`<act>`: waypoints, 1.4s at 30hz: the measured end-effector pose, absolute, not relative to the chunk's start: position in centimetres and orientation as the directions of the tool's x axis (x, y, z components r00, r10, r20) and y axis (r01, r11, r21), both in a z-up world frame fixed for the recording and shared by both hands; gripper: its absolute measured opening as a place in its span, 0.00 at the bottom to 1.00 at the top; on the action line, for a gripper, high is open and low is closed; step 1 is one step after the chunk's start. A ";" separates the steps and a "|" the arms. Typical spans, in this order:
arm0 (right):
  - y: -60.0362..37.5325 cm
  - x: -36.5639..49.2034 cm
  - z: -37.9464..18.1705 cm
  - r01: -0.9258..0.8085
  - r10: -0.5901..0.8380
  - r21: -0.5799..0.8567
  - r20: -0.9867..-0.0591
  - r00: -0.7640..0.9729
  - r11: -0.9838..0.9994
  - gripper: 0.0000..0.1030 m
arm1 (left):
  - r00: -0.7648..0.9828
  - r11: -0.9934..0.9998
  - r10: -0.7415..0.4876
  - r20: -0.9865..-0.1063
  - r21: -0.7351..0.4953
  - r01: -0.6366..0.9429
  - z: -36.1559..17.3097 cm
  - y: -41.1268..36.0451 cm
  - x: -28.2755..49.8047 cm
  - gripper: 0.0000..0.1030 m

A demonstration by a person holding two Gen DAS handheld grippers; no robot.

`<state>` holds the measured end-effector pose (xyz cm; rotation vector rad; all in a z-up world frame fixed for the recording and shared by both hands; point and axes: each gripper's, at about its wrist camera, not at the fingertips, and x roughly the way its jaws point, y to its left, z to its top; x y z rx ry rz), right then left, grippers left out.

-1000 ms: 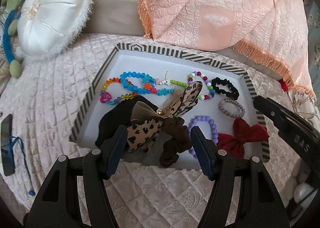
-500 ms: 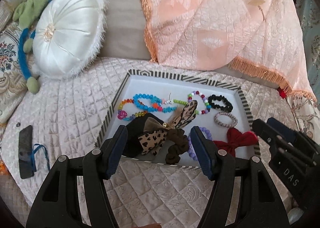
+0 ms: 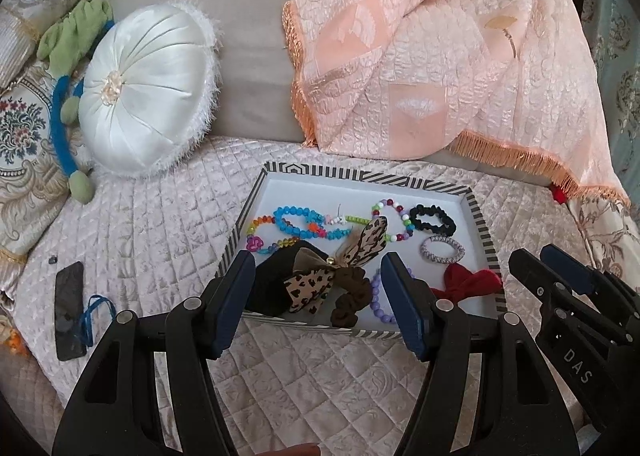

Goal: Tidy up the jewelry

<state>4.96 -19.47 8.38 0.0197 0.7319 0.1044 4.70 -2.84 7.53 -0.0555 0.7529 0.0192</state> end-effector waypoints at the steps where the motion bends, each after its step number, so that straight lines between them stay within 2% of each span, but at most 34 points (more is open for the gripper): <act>1: -19.5 4.9 8.5 -0.087 0.100 0.053 -0.663 0.742 0.995 0.39 | 0.732 0.998 -0.002 -0.682 -0.043 -0.038 7.6 -2.8 4.6 0.64; 42: -18.9 3.5 9.0 -0.095 0.097 0.040 -0.674 0.732 0.995 0.51 | 0.747 0.999 0.014 -0.665 -0.020 -0.036 8.9 -3.2 3.1 0.64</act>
